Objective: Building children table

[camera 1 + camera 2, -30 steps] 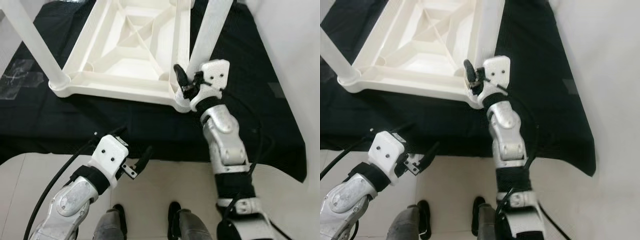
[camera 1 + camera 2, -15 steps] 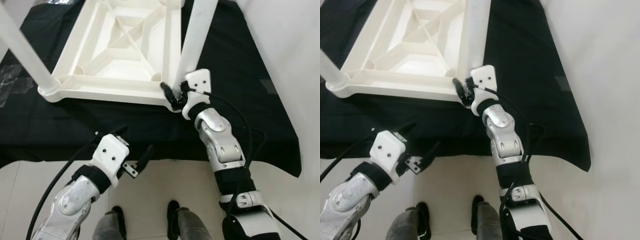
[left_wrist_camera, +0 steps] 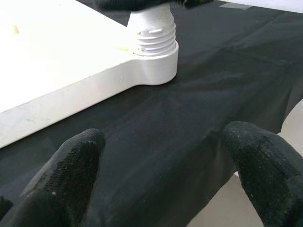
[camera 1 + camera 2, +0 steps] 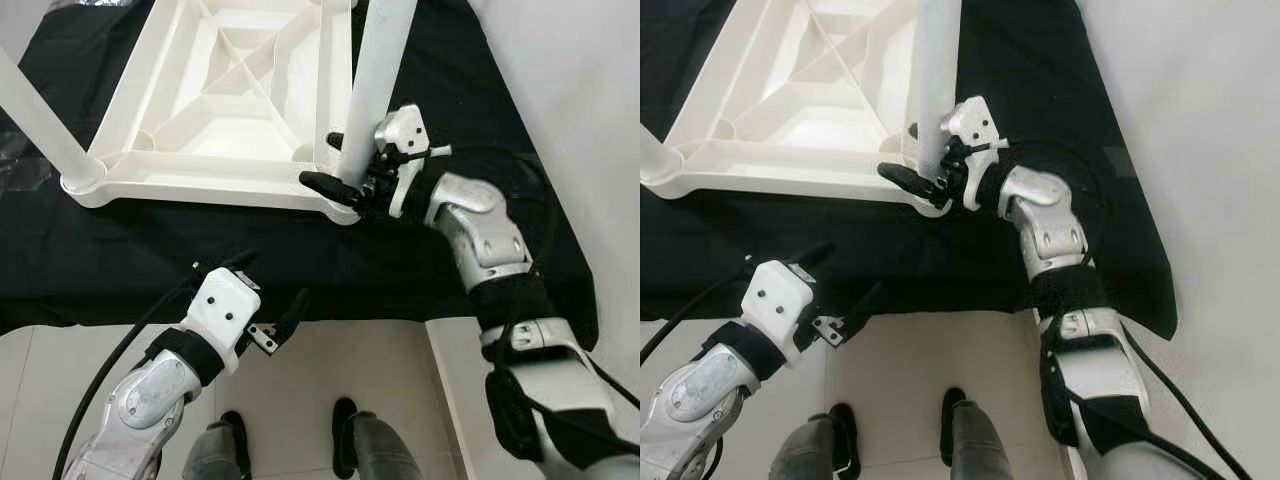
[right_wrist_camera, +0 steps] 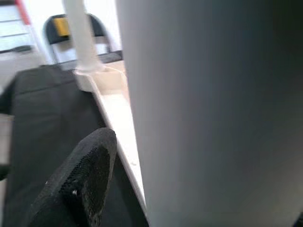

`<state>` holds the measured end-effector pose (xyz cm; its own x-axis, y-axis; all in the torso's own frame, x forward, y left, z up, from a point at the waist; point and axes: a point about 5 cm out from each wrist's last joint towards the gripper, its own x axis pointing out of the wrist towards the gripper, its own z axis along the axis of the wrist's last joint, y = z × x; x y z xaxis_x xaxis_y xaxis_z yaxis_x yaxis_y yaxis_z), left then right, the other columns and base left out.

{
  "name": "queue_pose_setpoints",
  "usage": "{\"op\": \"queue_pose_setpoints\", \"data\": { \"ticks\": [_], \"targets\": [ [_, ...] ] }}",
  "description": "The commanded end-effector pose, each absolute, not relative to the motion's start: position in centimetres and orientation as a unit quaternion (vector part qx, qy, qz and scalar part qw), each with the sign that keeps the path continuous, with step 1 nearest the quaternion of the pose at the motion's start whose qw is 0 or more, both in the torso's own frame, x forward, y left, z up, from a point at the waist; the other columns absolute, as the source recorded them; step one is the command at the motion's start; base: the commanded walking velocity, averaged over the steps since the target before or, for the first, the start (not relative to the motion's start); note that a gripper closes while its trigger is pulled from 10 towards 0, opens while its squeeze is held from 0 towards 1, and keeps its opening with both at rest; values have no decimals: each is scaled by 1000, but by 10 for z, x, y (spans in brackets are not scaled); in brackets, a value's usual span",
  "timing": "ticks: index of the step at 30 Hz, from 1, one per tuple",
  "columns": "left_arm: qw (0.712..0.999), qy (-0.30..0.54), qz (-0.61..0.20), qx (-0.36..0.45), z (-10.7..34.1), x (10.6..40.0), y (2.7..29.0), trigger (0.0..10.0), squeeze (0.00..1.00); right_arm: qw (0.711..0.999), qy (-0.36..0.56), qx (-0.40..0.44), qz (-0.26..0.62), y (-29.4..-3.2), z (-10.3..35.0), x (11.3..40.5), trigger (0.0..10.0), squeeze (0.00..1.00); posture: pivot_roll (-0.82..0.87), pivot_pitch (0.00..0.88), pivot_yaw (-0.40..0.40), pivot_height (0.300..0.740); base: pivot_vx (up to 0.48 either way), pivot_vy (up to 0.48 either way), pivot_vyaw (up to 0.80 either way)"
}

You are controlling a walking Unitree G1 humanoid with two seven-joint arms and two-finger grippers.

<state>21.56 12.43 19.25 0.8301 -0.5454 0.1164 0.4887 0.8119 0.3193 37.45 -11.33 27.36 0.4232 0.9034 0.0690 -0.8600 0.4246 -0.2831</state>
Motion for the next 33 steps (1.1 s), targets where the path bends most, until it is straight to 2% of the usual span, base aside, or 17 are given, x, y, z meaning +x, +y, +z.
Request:
{"op": "queue_pose_setpoints", "data": {
  "ticks": [1,2,3,6,7,9,11,12,14,20,25,26,27,28,29,30,33],
  "targets": [
    [947,-93,-274,141,187,214,123,10000,0,808,-107,-102,570,-108,276,372,10000,0,102,290,-93,740,0,0,0],
    [947,-93,-274,141,187,214,123,10000,0,806,-107,-106,573,-109,276,373,10000,0,102,290,-93,740,0,0,0],
    [947,-94,-273,142,188,215,123,10000,0,802,-109,-97,580,-107,281,375,7373,0,108,292,-95,740,0,0,0],
    [947,-93,-271,147,187,215,125,10000,0,796,-106,-87,590,-106,284,377,7098,0,109,293,-95,740,0,0,0],
    [947,-92,-270,150,187,215,126,10000,0,794,-102,-101,590,-105,283,378,627,0,114,294,-96,740,0,0,0],
    [947,-92,-269,152,188,215,126,10000,0,789,-96,-119,595,-104,282,379,1608,0,117,296,-97,740,0,0,0],
    [947,-92,-268,153,188,215,127,10000,0,786,-95,-123,598,-104,282,379,1608,0,117,296,-97,740,0,0,0],
    [947,-93,-268,153,188,215,127,10000,0,785,-96,-120,599,-104,284,380,39,0,118,297,-97,740,0,0,0],
    [947,-93,-267,155,189,216,127,10000,0,783,-99,-118,602,-105,287,382,0,0,116,299,-98,740,0,0,0],
    [946,-93,-268,157,189,216,127,10000,0,789,-102,-115,595,-108,287,384,0,0,110,300,-97,740,0,0,0],
    [946,-92,-268,156,188,214,127,10000,0,844,-83,-131,514,-116,271,391,0,0,97,307,-100,740,0,0,0],
    [946,-90,-269,156,187,213,128,10000,0,904,-58,-104,410,-118,250,396,0,0,82,307,-103,740,0,0,0],
    [946,-88,-270,156,186,214,128,10000,0,957,-33,-75,278,-121,227,399,4980,0,78,305,-99,740,0,0,0],
    [946,-86,-271,157,185,214,128,10000,0,982,-14,-60,179,-126,212,398,4980,0,77,306,-93,740,0,0,0],
    [946,-86,-271,157,185,214,128,10000,0,982,-14,-60,179,-126,212,398,4980,0,77,306,-93,740,0,0,0],
    [946,-85,-272,157,184,214,129,10000,0,992,-1,-53,119,-130,203,396,10000,0,77,306,-93,740,0,0,0],
    [944,-89,-277,155,186,216,126,10000,0,991,21,-27,131,-112,180,381,10000,0,83,299,-74,740,0,0,0]
  ]
}}
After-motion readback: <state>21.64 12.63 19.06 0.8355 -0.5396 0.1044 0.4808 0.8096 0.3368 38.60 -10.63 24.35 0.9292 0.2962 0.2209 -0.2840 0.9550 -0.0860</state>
